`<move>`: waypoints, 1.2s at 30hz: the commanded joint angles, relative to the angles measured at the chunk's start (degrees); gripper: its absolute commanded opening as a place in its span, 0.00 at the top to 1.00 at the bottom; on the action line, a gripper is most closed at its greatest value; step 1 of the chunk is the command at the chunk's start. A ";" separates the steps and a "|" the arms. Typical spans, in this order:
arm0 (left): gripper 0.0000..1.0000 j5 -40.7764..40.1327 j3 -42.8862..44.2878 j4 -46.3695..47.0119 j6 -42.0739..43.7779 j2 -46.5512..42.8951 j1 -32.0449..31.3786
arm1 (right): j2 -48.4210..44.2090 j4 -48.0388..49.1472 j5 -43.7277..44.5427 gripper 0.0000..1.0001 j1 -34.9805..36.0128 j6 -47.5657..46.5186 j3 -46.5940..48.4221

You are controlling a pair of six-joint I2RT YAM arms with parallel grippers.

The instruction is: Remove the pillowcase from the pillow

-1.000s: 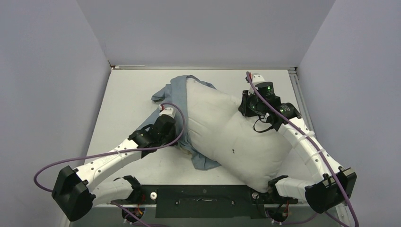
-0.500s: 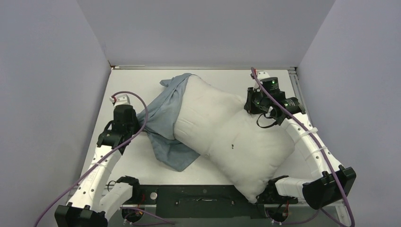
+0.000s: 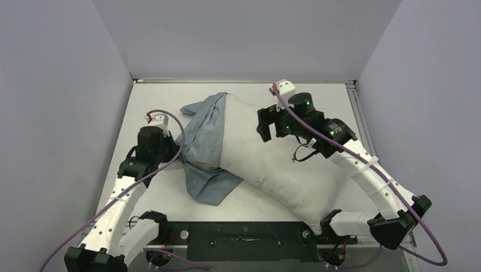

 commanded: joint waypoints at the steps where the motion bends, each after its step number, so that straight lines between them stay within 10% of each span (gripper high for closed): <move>1: 1.00 6.59 0.37 4.98 -1.77 -2.09 -2.56 | -1.96 4.79 2.85 0.02 11.83 -1.85 0.53; 15: 1.00 8.89 4.34 5.84 -7.95 -2.81 -13.67 | 10.01 7.90 16.94 0.10 28.59 -2.70 -12.53; 21: 0.56 7.29 2.58 8.17 -9.61 -1.44 -17.92 | 14.53 9.83 18.55 0.05 27.42 -0.66 -16.32; 29: 0.19 -0.45 2.62 10.83 -8.84 3.95 -24.17 | 14.80 14.22 15.30 0.89 26.61 1.01 -18.85; 36: 0.04 -11.61 2.17 12.62 -9.19 11.07 -30.71 | 13.96 15.29 13.79 0.95 26.41 1.49 -18.22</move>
